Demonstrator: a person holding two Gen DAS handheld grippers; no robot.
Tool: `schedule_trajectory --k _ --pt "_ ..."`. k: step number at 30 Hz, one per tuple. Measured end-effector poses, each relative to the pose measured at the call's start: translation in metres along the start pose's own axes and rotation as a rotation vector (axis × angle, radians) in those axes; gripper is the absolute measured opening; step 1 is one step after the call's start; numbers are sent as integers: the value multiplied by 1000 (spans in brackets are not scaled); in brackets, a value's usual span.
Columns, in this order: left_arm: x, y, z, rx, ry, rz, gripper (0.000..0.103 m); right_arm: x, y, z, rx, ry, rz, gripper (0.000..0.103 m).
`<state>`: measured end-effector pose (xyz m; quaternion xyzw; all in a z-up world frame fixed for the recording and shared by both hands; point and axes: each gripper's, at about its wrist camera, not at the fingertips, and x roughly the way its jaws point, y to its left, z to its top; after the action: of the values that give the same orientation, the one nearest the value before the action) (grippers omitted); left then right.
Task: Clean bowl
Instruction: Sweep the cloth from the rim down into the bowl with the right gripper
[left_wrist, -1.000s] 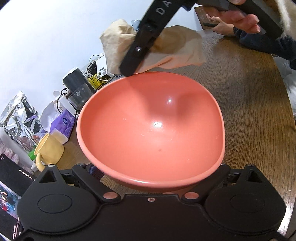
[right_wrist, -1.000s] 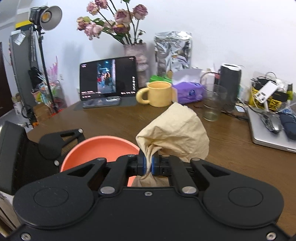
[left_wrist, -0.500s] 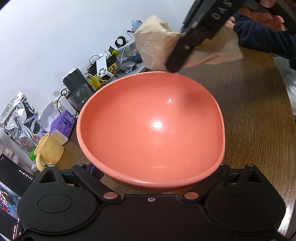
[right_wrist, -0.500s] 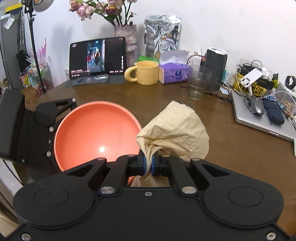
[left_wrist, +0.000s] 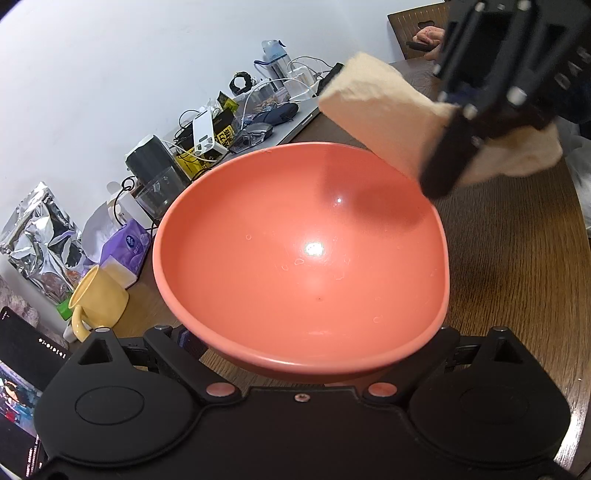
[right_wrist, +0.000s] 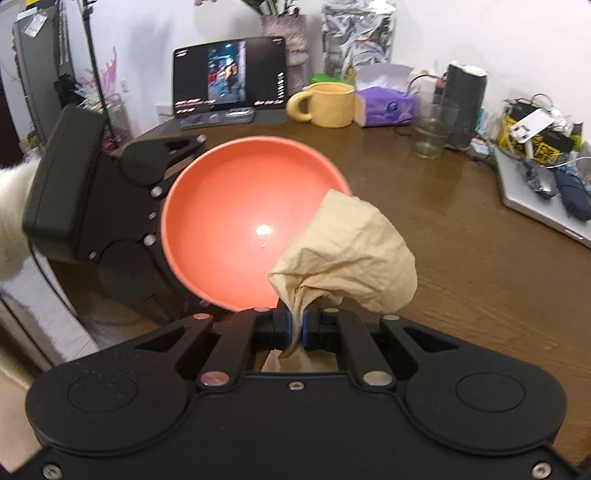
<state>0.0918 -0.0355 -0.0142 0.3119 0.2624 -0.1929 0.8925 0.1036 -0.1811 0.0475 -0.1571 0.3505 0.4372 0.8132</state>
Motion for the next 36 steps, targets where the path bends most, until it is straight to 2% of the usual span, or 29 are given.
schedule_trajectory --k 9,17,32,36 --pt "1 -1 0 1 0 4 95 5 28 6 -71 10 152 6" --pt "1 -2 0 3 -1 6 95 13 38 16 -94 -15 235 6" --pt "1 1 -2 -21 7 -15 95 17 31 35 -144 -118 369 6" --pt "0 -3 -2 1 -1 -1 95 21 23 39 -127 -135 406 6"
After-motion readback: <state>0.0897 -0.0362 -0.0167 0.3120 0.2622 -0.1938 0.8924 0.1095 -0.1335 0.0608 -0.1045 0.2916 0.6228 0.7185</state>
